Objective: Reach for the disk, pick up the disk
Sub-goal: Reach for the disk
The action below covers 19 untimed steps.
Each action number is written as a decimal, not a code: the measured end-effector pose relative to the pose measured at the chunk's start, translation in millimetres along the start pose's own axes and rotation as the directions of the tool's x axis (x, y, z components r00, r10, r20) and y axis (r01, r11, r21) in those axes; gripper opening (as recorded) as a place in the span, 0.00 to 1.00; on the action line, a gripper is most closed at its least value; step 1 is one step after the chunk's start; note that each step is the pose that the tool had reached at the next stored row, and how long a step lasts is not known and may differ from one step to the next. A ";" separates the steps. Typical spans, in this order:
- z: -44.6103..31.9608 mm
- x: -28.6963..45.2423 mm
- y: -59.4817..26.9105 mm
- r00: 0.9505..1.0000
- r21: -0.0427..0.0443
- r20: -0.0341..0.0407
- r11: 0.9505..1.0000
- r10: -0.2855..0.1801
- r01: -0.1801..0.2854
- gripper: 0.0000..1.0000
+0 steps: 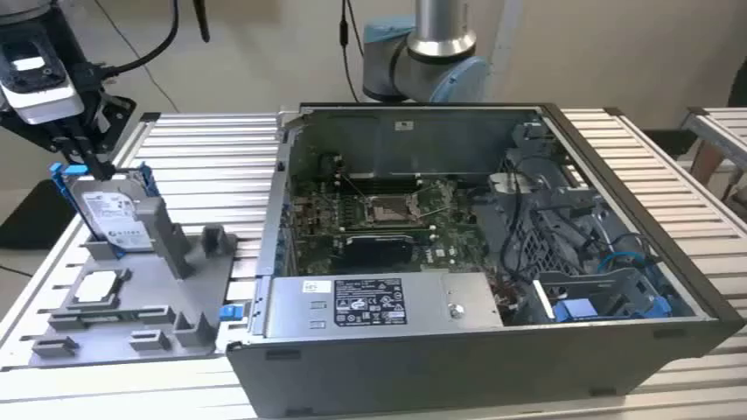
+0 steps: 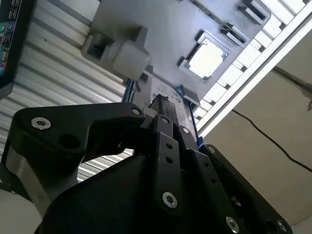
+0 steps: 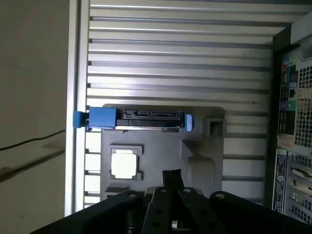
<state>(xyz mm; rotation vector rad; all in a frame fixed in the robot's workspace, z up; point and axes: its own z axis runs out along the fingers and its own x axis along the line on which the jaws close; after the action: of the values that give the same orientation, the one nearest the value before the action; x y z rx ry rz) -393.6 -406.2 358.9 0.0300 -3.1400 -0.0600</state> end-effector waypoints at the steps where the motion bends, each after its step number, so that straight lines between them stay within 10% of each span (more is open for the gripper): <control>1: 0.0 0.0 0.0 1.000 0.000 0.000 1.000 0.000 0.000 0.00; 12: 0.0 0.0 0.4 1.000 0.000 0.000 1.000 0.000 0.000 0.00; 19: 1.0 -0.4 25.7 1.000 0.000 0.000 1.000 0.000 0.000 0.00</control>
<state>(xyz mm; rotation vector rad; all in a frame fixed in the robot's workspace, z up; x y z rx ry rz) -393.7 -380.6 358.9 0.0301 -3.1400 -0.0600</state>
